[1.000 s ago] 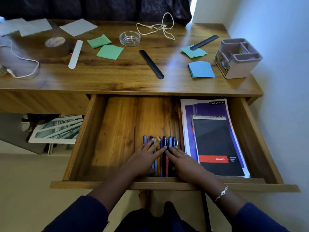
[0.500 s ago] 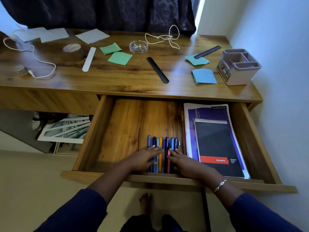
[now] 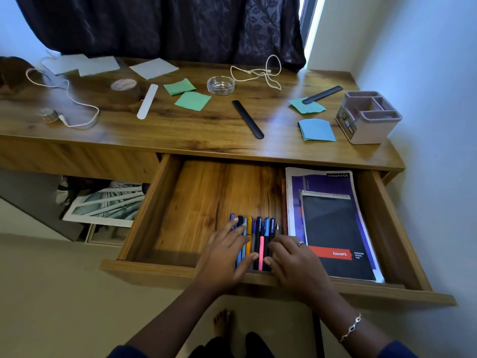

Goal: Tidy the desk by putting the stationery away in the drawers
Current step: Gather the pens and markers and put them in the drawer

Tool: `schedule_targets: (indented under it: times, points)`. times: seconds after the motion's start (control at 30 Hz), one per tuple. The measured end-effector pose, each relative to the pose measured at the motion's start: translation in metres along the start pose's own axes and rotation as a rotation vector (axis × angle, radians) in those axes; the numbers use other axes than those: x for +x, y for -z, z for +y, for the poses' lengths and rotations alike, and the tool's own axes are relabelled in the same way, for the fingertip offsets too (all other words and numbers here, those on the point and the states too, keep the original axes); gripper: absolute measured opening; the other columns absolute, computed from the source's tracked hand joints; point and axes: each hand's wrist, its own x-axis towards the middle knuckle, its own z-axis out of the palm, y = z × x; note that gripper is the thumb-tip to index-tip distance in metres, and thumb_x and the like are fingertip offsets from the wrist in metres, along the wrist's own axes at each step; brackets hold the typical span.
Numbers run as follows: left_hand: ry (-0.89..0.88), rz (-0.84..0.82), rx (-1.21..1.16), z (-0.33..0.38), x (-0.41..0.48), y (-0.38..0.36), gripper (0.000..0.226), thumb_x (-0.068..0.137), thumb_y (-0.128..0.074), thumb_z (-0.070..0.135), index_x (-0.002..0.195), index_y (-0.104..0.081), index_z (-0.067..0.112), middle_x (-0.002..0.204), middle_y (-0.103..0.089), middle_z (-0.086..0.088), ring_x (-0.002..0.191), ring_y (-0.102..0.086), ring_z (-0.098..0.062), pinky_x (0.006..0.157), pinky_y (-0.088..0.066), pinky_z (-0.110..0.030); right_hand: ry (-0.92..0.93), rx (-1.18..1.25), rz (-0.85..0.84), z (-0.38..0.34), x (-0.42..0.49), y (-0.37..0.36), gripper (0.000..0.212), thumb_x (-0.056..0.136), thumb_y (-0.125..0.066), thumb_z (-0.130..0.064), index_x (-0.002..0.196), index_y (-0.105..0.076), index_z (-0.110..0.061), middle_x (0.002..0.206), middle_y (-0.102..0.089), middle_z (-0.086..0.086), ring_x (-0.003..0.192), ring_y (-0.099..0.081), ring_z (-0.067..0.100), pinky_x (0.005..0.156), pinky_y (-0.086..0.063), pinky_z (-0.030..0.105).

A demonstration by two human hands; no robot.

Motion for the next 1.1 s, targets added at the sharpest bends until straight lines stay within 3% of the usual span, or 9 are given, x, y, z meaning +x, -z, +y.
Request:
schedule_targets:
  times: [0.17, 0.3, 0.4, 0.63, 0.77, 0.83, 0.9, 1.0, 1.1]
  points:
    - [-0.160, 0.031, -0.049, -0.010, 0.018, -0.001, 0.069, 0.090, -0.023, 0.065, 0.120, -0.058, 0.014, 0.129, -0.058, -0.003, 0.132, -0.028, -0.011, 0.099, -0.037, -0.040, 0.187, -0.121, -0.037, 0.010, 0.012, 0.002, 0.053, 0.094, -0.032, -0.053, 0.107, -0.066, -0.014, 0.104, -0.067, 0.003, 0.094, -0.065, 0.016, 0.076, -0.054, 0.025]
    - [-0.177, -0.213, -0.016, -0.016, 0.043, 0.004, 0.106, 0.065, -0.023, 0.087, 0.145, -0.028, 0.019, 0.153, -0.026, 0.003, 0.143, -0.002, -0.008, 0.115, -0.014, -0.036, 0.196, -0.160, -0.104, 0.023, 0.035, 0.003, 0.069, 0.092, -0.021, -0.061, 0.121, -0.058, -0.010, 0.120, -0.063, 0.008, 0.111, -0.061, 0.022, 0.089, -0.052, 0.031]
    - [-0.185, -0.277, 0.044, -0.022, 0.064, 0.004, 0.111, 0.059, -0.023, 0.087, 0.148, -0.012, 0.022, 0.157, -0.010, 0.006, 0.143, 0.009, -0.007, 0.119, -0.007, -0.034, 0.186, -0.209, -0.112, 0.034, 0.056, 0.002, 0.073, 0.092, -0.019, -0.063, 0.126, -0.053, -0.008, 0.128, -0.058, 0.011, 0.120, -0.055, 0.024, 0.098, -0.044, 0.033]
    - [-0.232, -0.292, 0.142, -0.040, 0.121, 0.002, 0.109, 0.061, -0.029, 0.082, 0.149, -0.010, 0.019, 0.156, -0.004, 0.005, 0.141, 0.011, -0.009, 0.116, 0.008, -0.029, 0.173, -0.317, -0.045, 0.064, 0.103, -0.009, 0.069, 0.093, -0.013, -0.062, 0.134, -0.035, -0.010, 0.134, -0.054, 0.008, 0.128, -0.046, 0.020, 0.103, -0.035, 0.033]
    - [-0.327, -0.171, 0.287, -0.056, 0.153, -0.005, 0.088, 0.071, -0.026, 0.075, 0.136, -0.036, 0.015, 0.137, -0.051, -0.001, 0.134, -0.037, -0.022, 0.113, -0.017, -0.042, 0.147, -0.323, -0.014, 0.081, 0.129, -0.018, 0.069, 0.092, -0.023, -0.059, 0.138, -0.023, -0.007, 0.141, -0.041, 0.009, 0.134, -0.031, 0.022, 0.112, -0.026, 0.034]
    - [-0.352, -0.119, 0.297, -0.062, 0.168, -0.011, 0.083, 0.071, -0.034, 0.072, 0.133, -0.038, 0.017, 0.133, -0.056, 0.000, 0.130, -0.044, -0.023, 0.111, -0.021, -0.042, 0.123, -0.308, -0.019, 0.087, 0.142, -0.020, 0.068, 0.092, -0.028, -0.056, 0.138, -0.028, -0.006, 0.145, -0.035, 0.010, 0.136, -0.033, 0.025, 0.116, -0.005, 0.035]
    - [-0.374, -0.062, 0.298, -0.067, 0.181, -0.011, 0.086, 0.066, -0.058, 0.066, 0.133, -0.038, 0.017, 0.133, -0.055, -0.002, 0.129, -0.046, -0.026, 0.111, -0.028, -0.045, 0.097, -0.324, -0.016, 0.093, 0.157, -0.020, 0.067, 0.089, -0.034, -0.052, 0.135, -0.038, -0.004, 0.143, -0.039, 0.011, 0.134, -0.035, 0.024, 0.114, 0.003, 0.037]
    - [-0.321, -0.017, 0.327, -0.069, 0.198, -0.010, 0.095, 0.054, -0.080, 0.053, 0.132, -0.039, 0.018, 0.130, -0.057, -0.007, 0.123, -0.053, -0.027, 0.102, -0.035, -0.048, 0.128, -0.402, 0.045, 0.105, 0.175, -0.022, 0.064, 0.086, -0.038, -0.046, 0.133, -0.040, -0.004, 0.139, -0.046, 0.014, 0.134, -0.033, 0.023, 0.114, 0.000, 0.038]
    - [-0.264, 0.034, 0.328, -0.069, 0.215, -0.012, 0.090, 0.051, -0.085, 0.036, 0.128, -0.044, 0.016, 0.121, -0.062, -0.006, 0.112, -0.061, -0.023, 0.096, -0.048, -0.044, 0.184, -0.429, 0.146, 0.114, 0.195, -0.025, 0.062, 0.074, -0.070, -0.034, 0.126, -0.053, -0.003, 0.129, -0.057, 0.015, 0.124, -0.050, 0.026, 0.110, -0.029, 0.035]
